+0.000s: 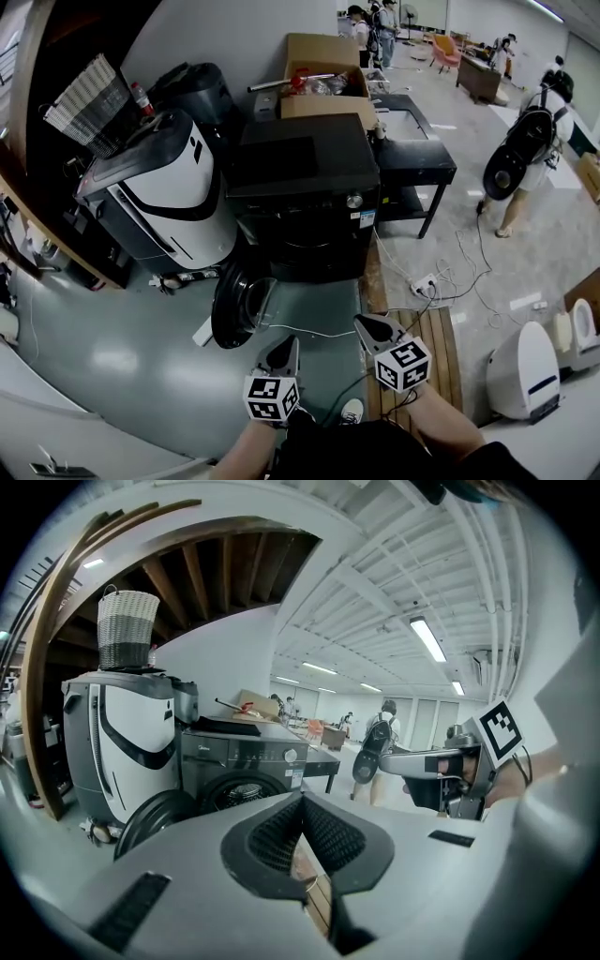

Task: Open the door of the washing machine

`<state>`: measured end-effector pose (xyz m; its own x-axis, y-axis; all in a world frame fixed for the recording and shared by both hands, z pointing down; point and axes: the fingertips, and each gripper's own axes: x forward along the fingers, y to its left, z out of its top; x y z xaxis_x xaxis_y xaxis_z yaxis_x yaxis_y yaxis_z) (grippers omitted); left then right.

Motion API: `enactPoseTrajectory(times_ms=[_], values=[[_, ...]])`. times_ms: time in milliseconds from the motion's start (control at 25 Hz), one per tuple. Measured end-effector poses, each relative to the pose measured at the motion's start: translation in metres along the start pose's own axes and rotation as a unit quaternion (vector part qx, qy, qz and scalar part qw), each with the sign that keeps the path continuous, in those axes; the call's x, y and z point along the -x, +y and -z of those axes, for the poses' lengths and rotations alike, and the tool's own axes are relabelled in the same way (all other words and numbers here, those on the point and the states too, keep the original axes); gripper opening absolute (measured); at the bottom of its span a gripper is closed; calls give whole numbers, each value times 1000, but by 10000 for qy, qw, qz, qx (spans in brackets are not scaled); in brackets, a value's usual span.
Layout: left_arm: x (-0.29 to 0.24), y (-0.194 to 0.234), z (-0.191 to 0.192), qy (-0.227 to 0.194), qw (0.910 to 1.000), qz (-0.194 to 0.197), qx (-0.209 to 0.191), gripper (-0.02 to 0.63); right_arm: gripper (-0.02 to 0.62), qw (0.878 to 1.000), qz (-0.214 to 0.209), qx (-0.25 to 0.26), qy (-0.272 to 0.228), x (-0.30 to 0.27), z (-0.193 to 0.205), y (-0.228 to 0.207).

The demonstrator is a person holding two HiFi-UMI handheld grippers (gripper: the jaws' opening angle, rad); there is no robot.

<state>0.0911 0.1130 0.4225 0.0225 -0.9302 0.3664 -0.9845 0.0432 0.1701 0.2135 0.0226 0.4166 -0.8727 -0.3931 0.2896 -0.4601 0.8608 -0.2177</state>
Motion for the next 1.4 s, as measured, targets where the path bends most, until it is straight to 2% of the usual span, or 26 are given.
enactPoseTrajectory(times_ms=[400,1400], values=[[21,18,4,21,9998,-193,62,18,17,9998,-182,-64,60,-11,5,26],[15,17,-5,-46,9998,-175,63,18,17,9998,-121,-154,76,-12,5,15]])
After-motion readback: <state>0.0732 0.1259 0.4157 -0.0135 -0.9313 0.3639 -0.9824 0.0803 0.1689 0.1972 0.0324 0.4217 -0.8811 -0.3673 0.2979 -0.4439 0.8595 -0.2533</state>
